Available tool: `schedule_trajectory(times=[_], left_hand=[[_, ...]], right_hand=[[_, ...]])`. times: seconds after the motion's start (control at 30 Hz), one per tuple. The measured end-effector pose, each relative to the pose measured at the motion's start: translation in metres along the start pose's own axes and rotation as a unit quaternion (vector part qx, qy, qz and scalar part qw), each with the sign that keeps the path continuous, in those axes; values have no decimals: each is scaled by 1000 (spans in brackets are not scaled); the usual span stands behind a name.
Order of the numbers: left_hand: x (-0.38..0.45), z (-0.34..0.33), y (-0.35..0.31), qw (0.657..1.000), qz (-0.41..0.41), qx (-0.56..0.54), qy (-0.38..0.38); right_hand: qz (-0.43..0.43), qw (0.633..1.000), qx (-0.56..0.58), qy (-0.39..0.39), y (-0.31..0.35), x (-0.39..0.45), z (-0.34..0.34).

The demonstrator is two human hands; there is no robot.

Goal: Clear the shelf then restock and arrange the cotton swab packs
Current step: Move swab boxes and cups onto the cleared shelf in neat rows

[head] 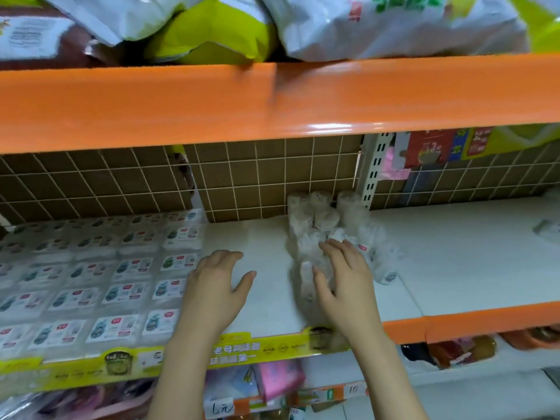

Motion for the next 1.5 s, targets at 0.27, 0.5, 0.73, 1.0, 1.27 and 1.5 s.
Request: schedule_trajectory(times=[0.27,0.5,0.73,1.0,1.27,1.5], left_hand=[[8,-39,-115,998,15,-31,-50],[-2,-62,-228,994,3,-48,-99],[-9,-74,-248,998,14,-16,-67],[7,-80,-231,997,21,4,-78],[26,-96,-277,994,6,-13,-113],[42,-143,-378,995,16,-14,-95]], right_hand=[[6,999,-19,36,-97,19,93],[-32,997,-27,67,-185,5,169],[-60,992,-9,110,-214,0,169],[-70,990,-16,124,-224,14,160],[-72,988,-26,135,-269,23,185],[-32,987,-31,154,-332,45,248]])
Point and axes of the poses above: each hand's wrist, its own x-axis towards the middle knuckle, its own z-axis out of the back of the hand, y = z × x, the point moved 4 cm from there along x, towards the middle knuckle, and after that the axes turned 8 degrees about x, right-handed, at the moved point
